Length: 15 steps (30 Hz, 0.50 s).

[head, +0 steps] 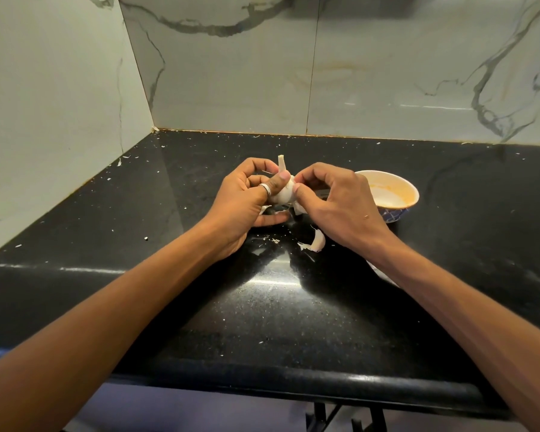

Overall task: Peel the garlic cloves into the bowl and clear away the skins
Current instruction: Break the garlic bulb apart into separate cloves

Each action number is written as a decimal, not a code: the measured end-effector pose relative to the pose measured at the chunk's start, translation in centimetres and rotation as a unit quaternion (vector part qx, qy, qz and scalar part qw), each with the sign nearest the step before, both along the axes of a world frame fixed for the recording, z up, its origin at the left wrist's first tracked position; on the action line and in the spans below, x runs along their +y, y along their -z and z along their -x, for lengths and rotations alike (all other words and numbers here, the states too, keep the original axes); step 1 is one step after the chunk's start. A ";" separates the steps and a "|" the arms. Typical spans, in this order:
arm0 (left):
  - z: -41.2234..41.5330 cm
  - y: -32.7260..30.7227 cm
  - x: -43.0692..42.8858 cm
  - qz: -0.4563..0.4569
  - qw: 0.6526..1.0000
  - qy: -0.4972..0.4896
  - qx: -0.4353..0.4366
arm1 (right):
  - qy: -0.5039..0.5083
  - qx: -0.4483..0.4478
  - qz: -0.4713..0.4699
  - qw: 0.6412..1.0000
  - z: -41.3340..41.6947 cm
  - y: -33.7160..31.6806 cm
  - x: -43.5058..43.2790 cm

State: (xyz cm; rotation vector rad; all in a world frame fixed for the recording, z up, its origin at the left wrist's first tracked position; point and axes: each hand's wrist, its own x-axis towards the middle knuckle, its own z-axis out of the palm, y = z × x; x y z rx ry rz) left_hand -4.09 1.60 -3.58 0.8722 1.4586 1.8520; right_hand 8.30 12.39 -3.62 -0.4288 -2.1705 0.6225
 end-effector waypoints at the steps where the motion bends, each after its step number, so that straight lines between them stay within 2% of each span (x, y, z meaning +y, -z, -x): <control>1: 0.0 0.0 0.0 0.001 1.000 0.000 0.001 | 0.000 -0.002 -0.001 1.000 0.0 0.0 0.1; 15: 1.4 0.0 -0.7 0.054 0.995 0.074 0.030 | 0.010 -0.022 0.012 1.000 0.0 0.1 0.4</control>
